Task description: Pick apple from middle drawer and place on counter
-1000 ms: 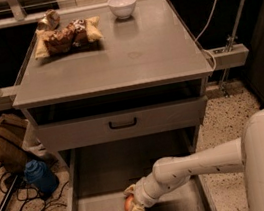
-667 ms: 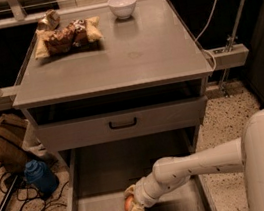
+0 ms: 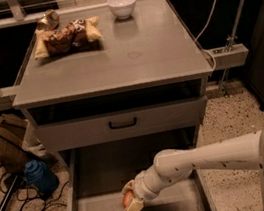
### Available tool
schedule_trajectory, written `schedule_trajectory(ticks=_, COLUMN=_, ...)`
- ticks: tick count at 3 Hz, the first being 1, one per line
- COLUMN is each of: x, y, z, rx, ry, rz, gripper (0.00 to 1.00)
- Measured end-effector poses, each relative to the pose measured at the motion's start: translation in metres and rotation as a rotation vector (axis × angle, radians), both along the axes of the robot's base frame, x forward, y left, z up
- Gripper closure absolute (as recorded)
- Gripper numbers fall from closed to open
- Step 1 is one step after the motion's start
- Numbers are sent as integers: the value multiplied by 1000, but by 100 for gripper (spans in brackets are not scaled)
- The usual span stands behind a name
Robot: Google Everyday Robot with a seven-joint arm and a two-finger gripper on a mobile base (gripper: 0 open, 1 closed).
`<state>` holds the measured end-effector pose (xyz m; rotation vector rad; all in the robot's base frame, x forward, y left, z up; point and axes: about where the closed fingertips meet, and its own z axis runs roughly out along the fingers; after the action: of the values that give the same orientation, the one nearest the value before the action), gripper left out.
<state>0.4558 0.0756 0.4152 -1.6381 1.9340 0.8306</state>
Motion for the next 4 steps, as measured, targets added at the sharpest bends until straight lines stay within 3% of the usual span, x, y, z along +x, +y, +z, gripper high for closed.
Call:
schedule_trajectory(ticks=1, x=7, y=3, z=54, rx=-30, ry=-40, rz=0, gripper=100)
schedule_trajectory(ticks=2, x=17, y=1, z=76, rx=-41, ry=-85, rz=-2, gripper=100)
schedule_trajectory(ticks=3, x=17, y=2, z=76, rx=-41, ry=-85, rz=-2, gripper=100)
schedule_trajectory(ticks=4, x=21, y=1, z=114, rx=-50, ry=-149, rz=9, gripper=100)
